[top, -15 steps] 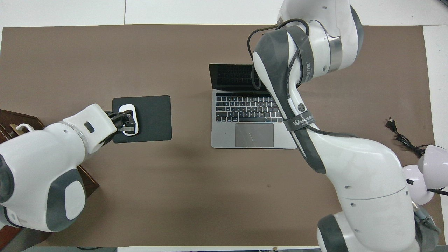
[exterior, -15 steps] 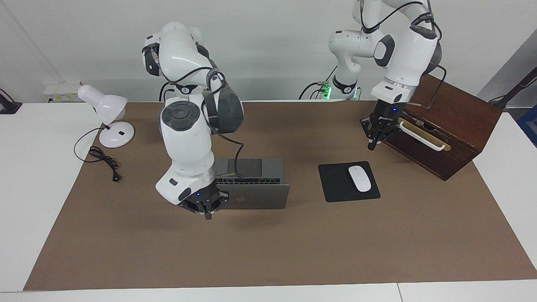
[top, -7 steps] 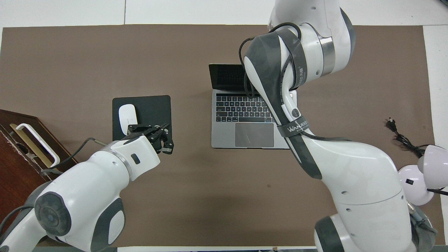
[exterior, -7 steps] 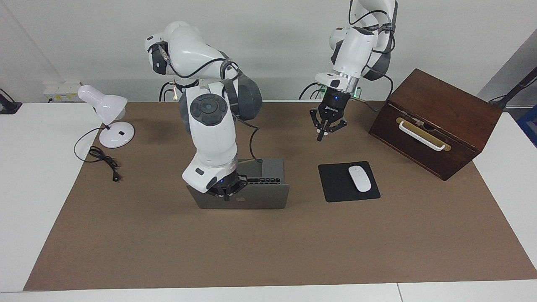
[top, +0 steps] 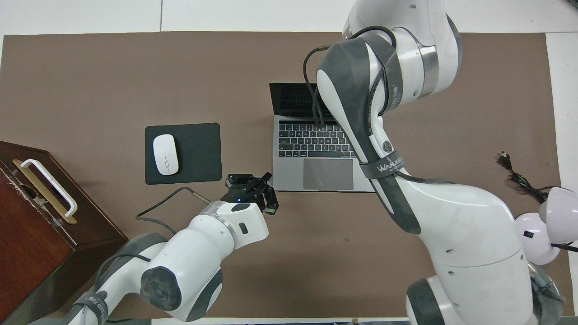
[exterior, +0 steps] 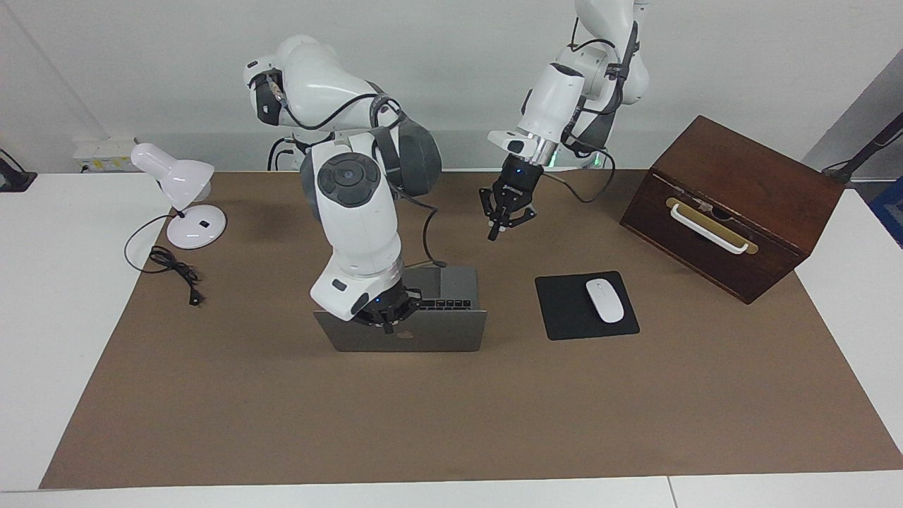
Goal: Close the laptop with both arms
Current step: 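Move the left gripper past the mouse pad to the laptop's near corner, then lower the right gripper onto the top edge of the laptop lid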
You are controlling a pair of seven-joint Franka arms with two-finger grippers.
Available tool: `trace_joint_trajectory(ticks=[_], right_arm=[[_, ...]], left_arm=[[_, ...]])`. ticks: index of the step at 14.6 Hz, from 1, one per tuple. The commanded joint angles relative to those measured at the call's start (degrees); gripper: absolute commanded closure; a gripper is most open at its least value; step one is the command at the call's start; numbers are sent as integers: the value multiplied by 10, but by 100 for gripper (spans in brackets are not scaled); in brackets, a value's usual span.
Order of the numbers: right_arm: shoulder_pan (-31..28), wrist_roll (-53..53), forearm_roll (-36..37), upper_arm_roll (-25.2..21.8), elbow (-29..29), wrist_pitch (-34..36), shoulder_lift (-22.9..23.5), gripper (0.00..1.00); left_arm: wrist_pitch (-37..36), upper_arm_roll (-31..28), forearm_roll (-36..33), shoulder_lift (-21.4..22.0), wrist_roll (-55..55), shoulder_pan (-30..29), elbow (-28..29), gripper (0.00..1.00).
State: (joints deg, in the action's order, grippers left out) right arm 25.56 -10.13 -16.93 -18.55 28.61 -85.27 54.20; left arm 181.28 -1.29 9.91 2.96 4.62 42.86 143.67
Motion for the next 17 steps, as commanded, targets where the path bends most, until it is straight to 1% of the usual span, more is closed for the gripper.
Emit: trace_joint_trajectory(ticks=[1,4,8,11,13,15,17], right_arm=[[-4,-17,-18,-6,-13,9,4,100],[-5,-17,-19,-6,-13,11,3,100],[-8,-17,-19,-6,-13,12,4,100],[-9,-17,-18,-7,-22,15,6,100],[-9,-17,-18,-7,-22,15,6,100],[-10,-17,-19,-7,-23,15,6,100],[-12,-17,-19,-7,-23,15,6,100]], left_arm=[[31,-9,9,-16,0,15,5,100],[42,-9,9,-31,3,14,5,100],[119,-9,8,-102,3,15,-1,100],[145,-9,8,-143,3,20,-16,100],[149,-9,8,-159,3,20,-25,100],[152,-9,8,-166,3,21,-28,100],[174,-9,8,-182,4,21,-28,100]])
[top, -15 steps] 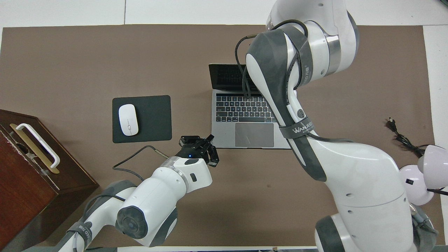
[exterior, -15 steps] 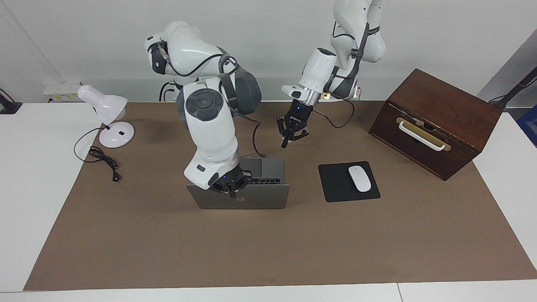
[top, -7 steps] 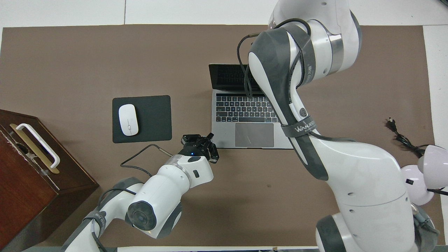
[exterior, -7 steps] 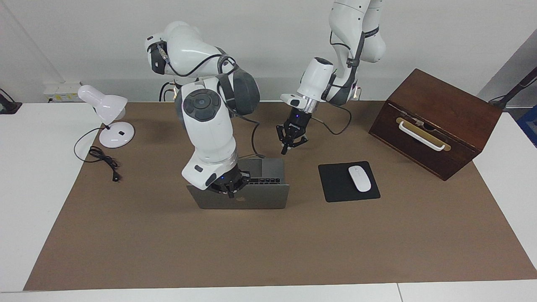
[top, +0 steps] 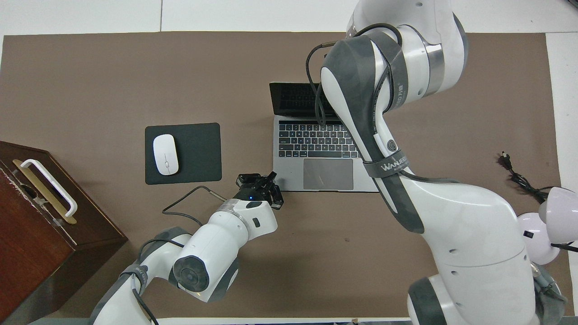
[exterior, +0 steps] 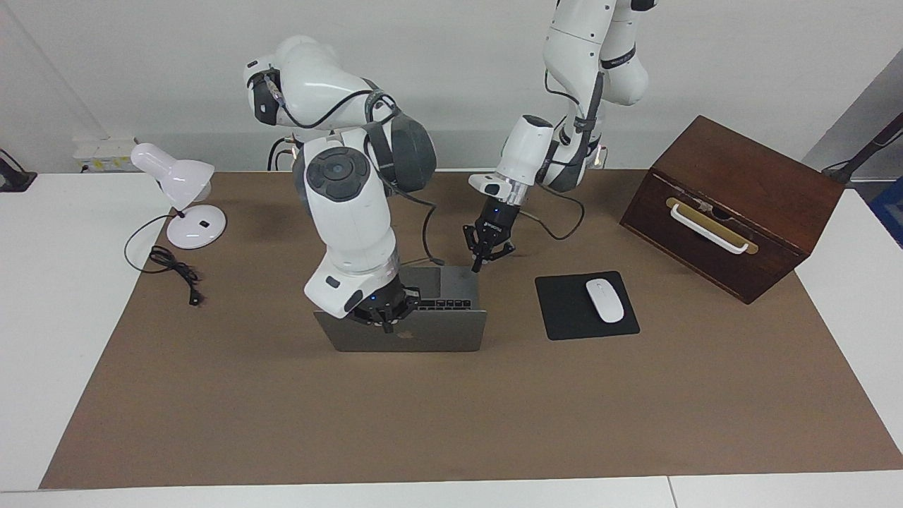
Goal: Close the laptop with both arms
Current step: 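Lower the right gripper onto the top edge of the laptop lid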
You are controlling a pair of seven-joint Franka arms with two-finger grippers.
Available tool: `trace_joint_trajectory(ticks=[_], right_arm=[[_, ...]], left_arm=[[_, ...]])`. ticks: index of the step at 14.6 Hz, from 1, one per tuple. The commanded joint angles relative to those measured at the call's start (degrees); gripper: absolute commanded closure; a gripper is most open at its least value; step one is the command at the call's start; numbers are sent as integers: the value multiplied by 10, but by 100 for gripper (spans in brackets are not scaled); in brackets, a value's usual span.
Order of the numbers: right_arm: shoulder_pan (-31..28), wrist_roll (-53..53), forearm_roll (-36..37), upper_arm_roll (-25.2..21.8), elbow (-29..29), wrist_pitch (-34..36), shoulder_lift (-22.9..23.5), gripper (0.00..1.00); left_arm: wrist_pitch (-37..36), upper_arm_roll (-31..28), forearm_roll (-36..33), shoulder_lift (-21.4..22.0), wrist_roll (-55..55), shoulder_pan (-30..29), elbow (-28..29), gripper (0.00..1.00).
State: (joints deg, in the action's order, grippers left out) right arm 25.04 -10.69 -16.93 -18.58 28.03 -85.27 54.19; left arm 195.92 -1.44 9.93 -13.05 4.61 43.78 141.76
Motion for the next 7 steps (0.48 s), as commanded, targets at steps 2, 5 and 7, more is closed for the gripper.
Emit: trace_joint_trajectory(ticks=[2,5,7], right_arm=[[-7,-12,-19,-6,-17,15,6,100],[-10,-12,-19,-7,-17,15,7,100],[-10,-12,-20,-6,-17,15,6,100]], left_arm=[[45,-8,7,-41,4,12,-9,100],[46,-8,7,-41,5,12,-9,100],[46,-8,7,-41,7,12,-8,100]])
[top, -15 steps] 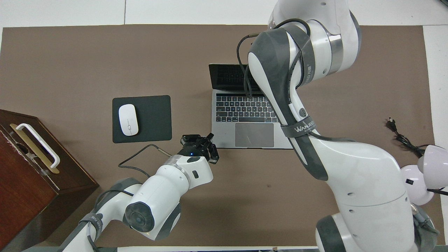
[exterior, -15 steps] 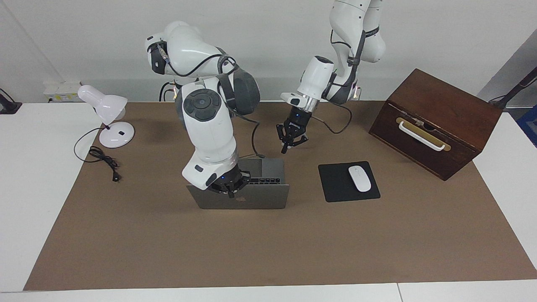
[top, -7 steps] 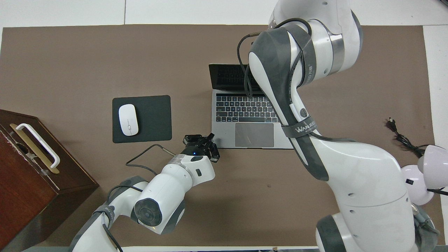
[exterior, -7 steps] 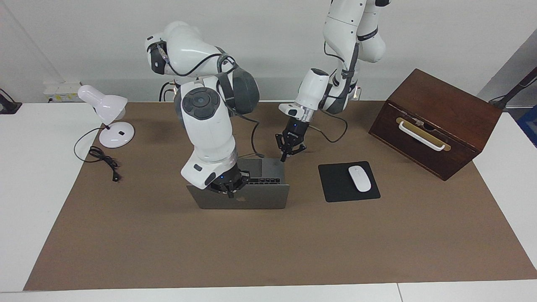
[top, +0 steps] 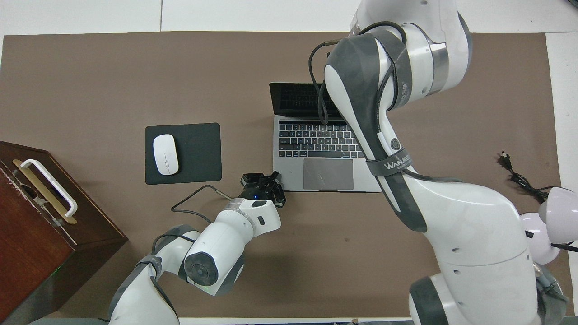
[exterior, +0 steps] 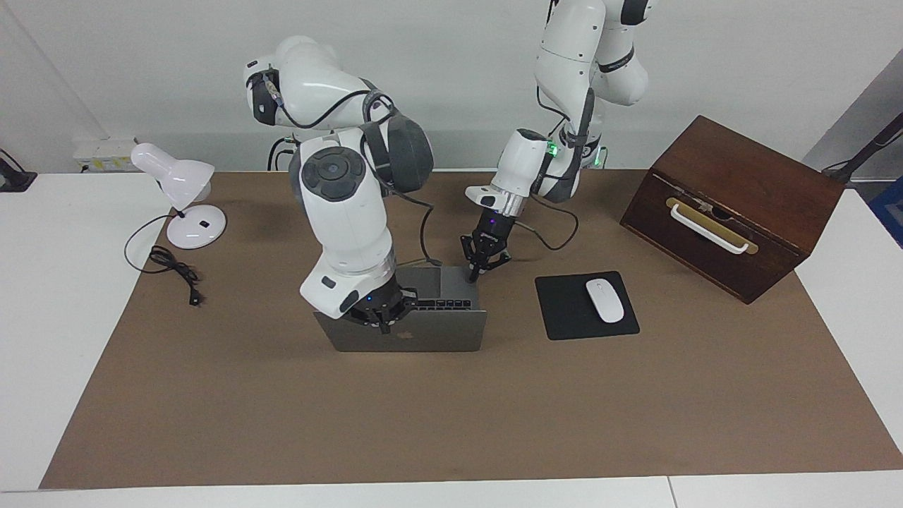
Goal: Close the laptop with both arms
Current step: 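Lower the right gripper onto the top edge of the laptop lid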
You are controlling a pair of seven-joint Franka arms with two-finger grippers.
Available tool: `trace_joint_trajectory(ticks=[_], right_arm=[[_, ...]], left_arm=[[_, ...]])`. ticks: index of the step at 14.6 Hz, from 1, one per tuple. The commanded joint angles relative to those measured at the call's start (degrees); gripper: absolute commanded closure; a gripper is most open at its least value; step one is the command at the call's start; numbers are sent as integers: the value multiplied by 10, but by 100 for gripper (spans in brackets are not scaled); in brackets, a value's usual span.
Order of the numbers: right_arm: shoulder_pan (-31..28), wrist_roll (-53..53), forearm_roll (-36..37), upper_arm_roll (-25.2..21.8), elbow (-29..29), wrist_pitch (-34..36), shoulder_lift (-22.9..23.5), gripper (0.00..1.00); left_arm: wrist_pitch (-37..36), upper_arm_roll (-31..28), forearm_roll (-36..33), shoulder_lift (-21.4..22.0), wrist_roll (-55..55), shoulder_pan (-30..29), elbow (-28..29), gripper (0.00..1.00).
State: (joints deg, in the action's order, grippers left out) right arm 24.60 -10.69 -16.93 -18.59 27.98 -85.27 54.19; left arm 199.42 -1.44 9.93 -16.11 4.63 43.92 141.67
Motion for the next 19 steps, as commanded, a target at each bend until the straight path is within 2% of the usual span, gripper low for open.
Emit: trace_joint_trajectory(ticks=[1,7,19], right_arm=[[-5,-12,-20,-7,-17,15,6,100],[-7,-12,-35,-6,-17,25,6,100],[-30,-36,-116,-8,-16,90,8,100]], left_arm=[[11,-8,7,-11,7,11,-6,100],[11,-8,7,-16,22,18,-2,100],[8,-8,7,-18,43,26,5,100]])
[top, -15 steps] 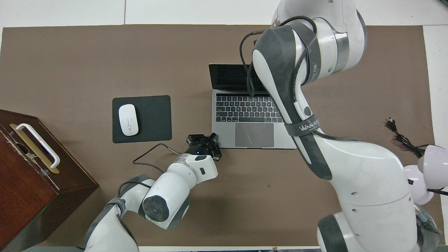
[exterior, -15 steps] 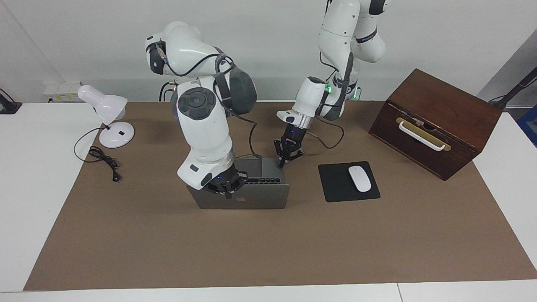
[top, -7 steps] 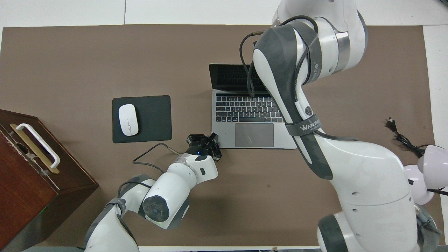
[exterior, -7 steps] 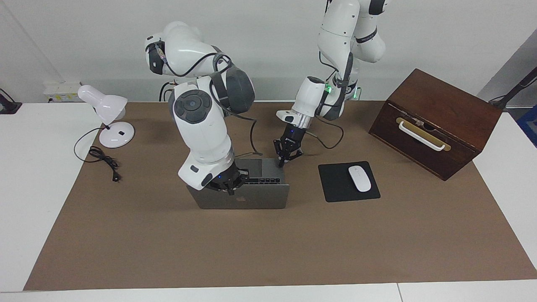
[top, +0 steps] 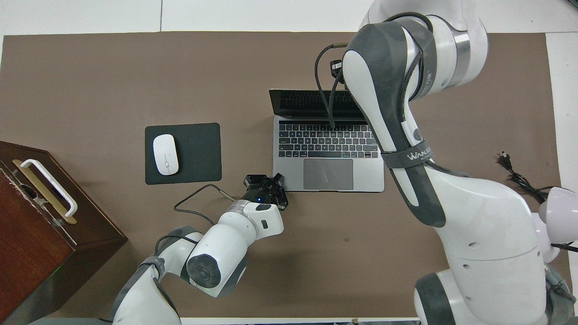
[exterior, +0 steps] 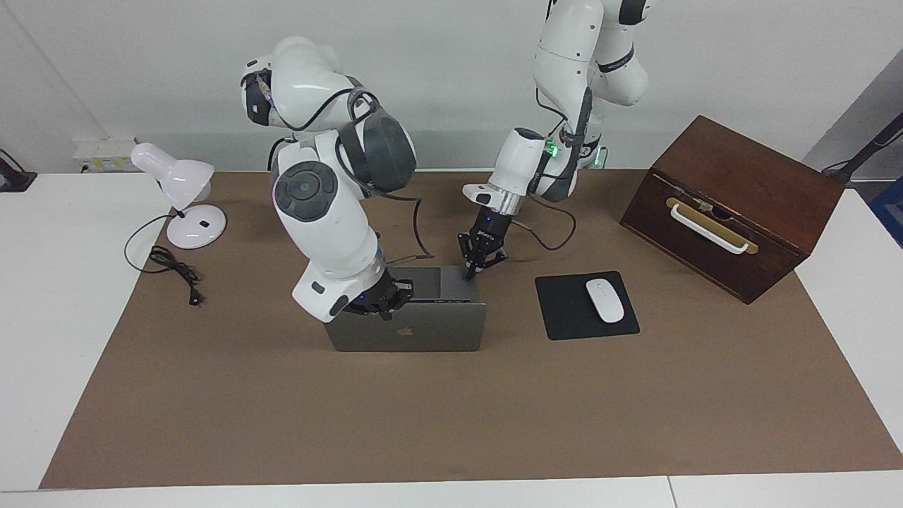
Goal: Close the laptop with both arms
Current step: 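Lower the right gripper onto the top edge of the laptop lid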
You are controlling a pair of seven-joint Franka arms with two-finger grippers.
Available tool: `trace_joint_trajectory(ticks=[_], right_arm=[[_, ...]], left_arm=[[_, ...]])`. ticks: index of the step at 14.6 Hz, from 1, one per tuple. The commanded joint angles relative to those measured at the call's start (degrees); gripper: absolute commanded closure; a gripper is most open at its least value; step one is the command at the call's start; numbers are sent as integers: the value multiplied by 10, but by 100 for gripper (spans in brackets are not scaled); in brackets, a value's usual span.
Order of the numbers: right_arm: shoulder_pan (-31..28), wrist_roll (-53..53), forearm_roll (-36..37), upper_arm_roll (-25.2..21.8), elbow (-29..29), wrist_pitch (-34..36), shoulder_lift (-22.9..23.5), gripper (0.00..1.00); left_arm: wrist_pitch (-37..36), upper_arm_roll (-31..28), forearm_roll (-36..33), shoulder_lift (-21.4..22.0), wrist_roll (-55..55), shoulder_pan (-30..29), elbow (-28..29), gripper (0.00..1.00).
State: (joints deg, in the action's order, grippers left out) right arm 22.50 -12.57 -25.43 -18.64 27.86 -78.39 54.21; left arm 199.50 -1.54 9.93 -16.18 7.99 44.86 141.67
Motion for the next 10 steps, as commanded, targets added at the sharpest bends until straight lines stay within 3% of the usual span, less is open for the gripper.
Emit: trace_joint_trajectory(ticks=[1,10], right_arm=[[-9,-18,-32,-8,-15,26,10,100],[-18,-72,-73,-9,-15,118,20,100]], left_arm=[[6,-7,7,-17,15,16,5,100],[11,-7,7,-27,19,17,5,100]])
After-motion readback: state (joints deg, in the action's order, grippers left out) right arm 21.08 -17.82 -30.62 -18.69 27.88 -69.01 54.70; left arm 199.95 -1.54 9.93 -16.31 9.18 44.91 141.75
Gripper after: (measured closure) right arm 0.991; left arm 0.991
